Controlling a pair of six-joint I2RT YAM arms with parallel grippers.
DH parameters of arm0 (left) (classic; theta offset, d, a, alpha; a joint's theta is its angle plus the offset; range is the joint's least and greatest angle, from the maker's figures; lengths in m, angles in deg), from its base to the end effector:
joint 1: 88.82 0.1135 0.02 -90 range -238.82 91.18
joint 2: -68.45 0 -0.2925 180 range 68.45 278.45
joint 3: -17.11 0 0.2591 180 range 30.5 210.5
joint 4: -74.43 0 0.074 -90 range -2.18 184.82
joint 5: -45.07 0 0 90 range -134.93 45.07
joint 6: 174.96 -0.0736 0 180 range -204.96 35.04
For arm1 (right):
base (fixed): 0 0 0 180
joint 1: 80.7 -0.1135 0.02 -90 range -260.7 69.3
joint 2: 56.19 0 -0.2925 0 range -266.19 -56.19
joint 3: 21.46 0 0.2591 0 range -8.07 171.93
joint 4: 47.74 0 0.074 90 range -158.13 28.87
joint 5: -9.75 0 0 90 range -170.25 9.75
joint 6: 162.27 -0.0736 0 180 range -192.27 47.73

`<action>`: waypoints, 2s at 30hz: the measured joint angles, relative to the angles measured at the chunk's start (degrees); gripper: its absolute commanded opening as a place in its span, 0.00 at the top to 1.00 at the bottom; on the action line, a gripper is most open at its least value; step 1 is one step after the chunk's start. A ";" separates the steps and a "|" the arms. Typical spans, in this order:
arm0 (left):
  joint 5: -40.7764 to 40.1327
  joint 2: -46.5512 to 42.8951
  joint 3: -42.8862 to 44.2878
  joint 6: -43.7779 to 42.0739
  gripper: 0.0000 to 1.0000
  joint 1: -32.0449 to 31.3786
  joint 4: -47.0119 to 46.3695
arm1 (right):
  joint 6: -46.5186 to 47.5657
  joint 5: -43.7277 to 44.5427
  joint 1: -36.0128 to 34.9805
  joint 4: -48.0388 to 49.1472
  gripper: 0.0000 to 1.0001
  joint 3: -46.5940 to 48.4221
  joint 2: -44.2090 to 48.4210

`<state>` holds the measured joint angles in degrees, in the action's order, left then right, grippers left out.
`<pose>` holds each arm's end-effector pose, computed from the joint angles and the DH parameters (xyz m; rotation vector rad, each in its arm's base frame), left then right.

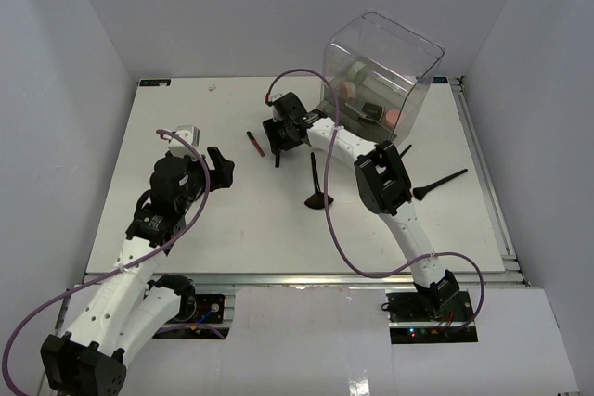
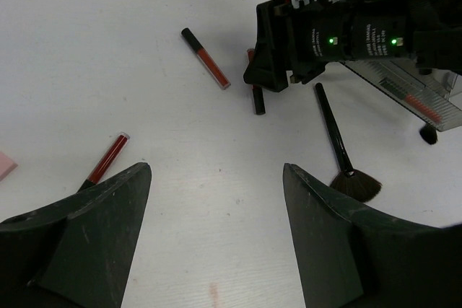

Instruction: Organize the makeup

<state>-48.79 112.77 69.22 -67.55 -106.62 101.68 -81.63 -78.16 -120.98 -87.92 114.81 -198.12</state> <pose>0.1981 -0.0584 0.3039 -0.0393 1.9248 -0.3499 0.4678 0.3929 0.1625 -0.6232 2.3198 0.3692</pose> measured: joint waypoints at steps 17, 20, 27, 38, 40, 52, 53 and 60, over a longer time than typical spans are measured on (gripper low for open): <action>0.40 -0.27 0.00 -0.20 0.16 0.00 0.00 | 2.27 5.04 -1.33 5.57 0.82 -4.75 1.23; 0.78 -0.16 -0.02 -0.20 0.15 0.00 -0.02 | 2.84 4.49 -1.30 6.84 0.88 -6.59 2.20; 4.82 3.58 -0.47 0.65 0.15 0.04 -0.66 | 6.15 -0.64 -1.30 6.45 0.92 -11.55 5.79; 13.53 14.05 -0.73 6.06 0.16 2.73 -3.54 | 16.34 -17.72 -0.68 3.04 0.92 -20.86 24.57; 14.15 17.22 -0.26 8.45 0.16 3.57 -4.22 | 19.58 -19.20 0.23 2.92 0.92 -22.85 29.75; 15.02 42.48 15.71 17.38 0.16 4.94 -4.32 | 33.98 -12.46 14.23 -0.36 0.80 -26.09 34.24; 14.85 43.94 17.40 17.62 0.16 4.94 -4.01 | 34.77 -11.66 14.82 -0.46 0.74 -26.54 33.93; 13.65 54.83 27.29 18.37 0.19 4.94 -2.43 | 37.99 -8.54 14.68 -0.24 0.44 -28.28 32.90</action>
<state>-35.14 167.60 96.52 -49.18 -101.68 99.26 -43.64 -86.70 -106.31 -88.16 86.53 -165.22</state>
